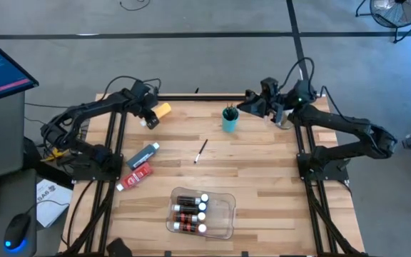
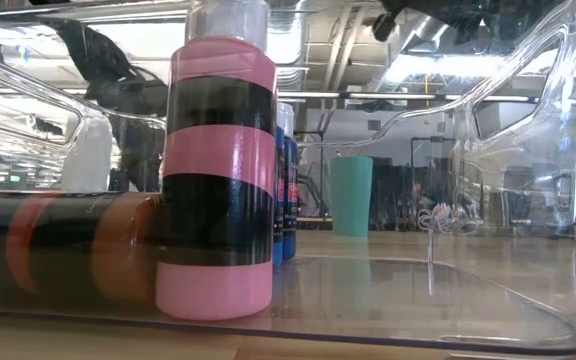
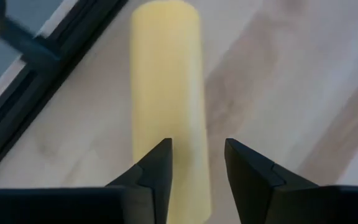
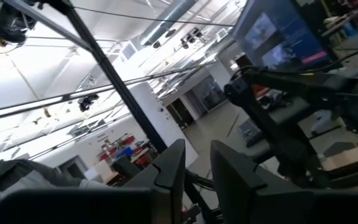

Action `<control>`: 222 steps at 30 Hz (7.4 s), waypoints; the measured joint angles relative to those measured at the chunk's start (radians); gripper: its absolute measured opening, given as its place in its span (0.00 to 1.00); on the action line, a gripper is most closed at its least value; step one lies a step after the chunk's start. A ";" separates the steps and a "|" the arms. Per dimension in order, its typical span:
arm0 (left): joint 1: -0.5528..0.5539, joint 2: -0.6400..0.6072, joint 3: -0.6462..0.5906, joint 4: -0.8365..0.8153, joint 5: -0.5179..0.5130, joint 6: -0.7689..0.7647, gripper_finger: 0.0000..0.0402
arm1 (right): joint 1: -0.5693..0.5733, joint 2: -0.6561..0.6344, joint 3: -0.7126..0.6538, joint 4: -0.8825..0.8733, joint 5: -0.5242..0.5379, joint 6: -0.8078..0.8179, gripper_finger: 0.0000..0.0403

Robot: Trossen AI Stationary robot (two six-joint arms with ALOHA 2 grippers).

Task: Pick & Place Paint Supplies
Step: Put the yellow paint bottle into the transparent bin

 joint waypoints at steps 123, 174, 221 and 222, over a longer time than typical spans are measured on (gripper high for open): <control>-0.714 -0.063 0.289 0.005 0.530 -0.698 0.33 | 0.353 0.763 1.175 -1.832 0.343 -0.934 0.63; -0.519 -0.485 0.290 0.194 0.338 -0.750 0.41 | 0.325 0.711 1.176 -1.619 0.185 -0.694 0.44; -0.382 -0.525 0.364 0.269 0.650 -0.906 0.41 | 0.677 0.661 0.309 0.562 1.057 -0.209 0.43; -0.386 -0.489 0.390 0.270 0.661 -0.906 0.41 | 0.680 0.661 0.291 0.594 1.069 -0.220 0.44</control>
